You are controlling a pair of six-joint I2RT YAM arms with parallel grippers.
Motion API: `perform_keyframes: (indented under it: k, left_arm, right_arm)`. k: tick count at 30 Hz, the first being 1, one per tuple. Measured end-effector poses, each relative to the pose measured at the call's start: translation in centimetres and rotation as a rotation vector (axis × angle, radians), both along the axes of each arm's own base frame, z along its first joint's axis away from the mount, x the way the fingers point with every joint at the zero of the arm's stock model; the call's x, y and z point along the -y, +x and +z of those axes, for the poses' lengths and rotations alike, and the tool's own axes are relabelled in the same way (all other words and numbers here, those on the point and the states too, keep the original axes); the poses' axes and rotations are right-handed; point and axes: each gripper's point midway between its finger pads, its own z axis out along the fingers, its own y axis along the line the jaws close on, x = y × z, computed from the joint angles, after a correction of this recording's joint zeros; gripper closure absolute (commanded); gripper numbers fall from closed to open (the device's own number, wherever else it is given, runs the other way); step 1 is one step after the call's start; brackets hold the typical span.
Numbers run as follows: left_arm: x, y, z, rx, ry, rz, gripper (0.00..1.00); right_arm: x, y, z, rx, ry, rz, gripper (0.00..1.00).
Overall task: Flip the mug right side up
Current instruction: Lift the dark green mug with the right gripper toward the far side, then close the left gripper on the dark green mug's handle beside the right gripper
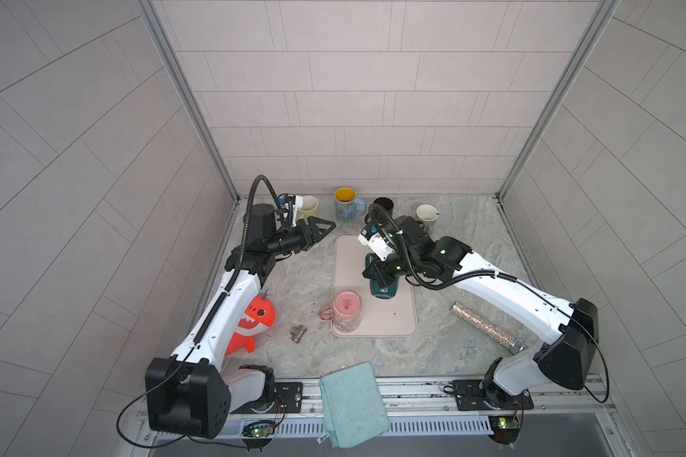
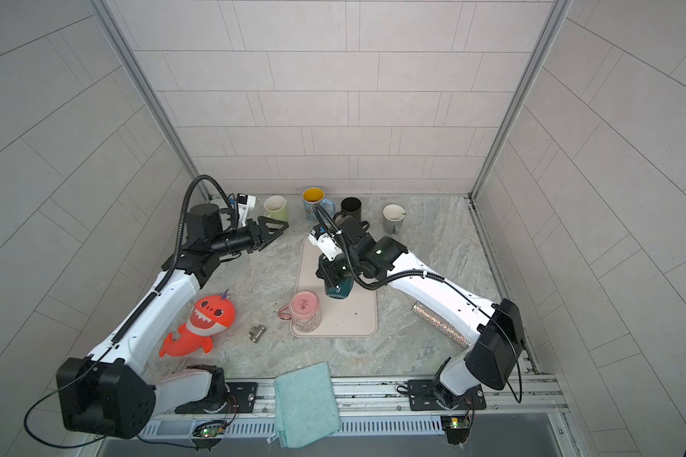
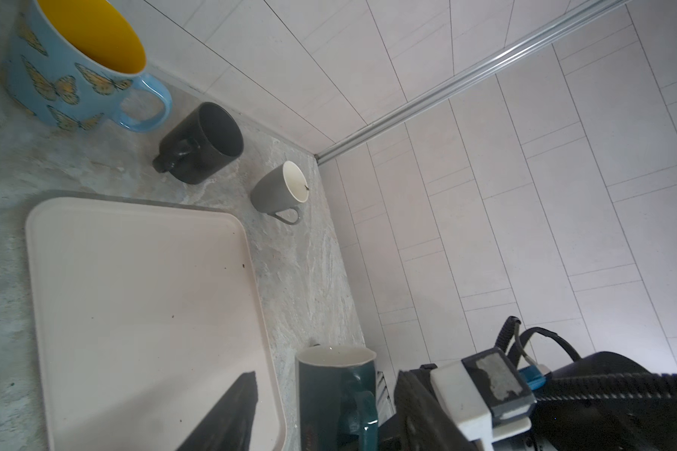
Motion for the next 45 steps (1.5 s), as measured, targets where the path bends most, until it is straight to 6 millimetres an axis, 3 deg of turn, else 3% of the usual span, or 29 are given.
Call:
perform_keyframes:
  k: [5, 12, 16, 25, 32, 45]
  left_arm:
    - [1.7, -1.7, -0.2, -0.007, 0.044, -0.077, 0.38]
    - [3.6, -3.7, -2.0, -0.049, 0.097, -0.153, 0.38]
    - [4.2, -4.1, -2.5, -0.057, 0.114, -0.173, 0.38]
    - [5.3, -4.4, -2.3, -0.05, 0.126, -0.204, 0.38]
    - [6.3, -4.6, -3.5, -0.077, 0.164, -0.238, 0.39]
    - [6.4, -5.0, -4.4, -0.109, 0.224, -0.261, 0.53]
  right_arm:
    - [-0.2, 0.1, 0.3, 0.076, -0.034, 0.054, 1.0]
    - [-1.3, 0.6, 2.2, 0.143, -0.003, 0.096, 1.0]
    - [-2.0, 0.4, 2.6, 0.149, 0.013, 0.118, 1.0]
    - [-3.0, 0.2, 1.4, 0.11, 0.011, 0.151, 1.0]
    - [-3.7, 0.5, 2.6, 0.125, 0.031, 0.168, 1.0]
    - [-3.7, 0.3, 2.0, 0.102, -0.022, 0.186, 1.0]
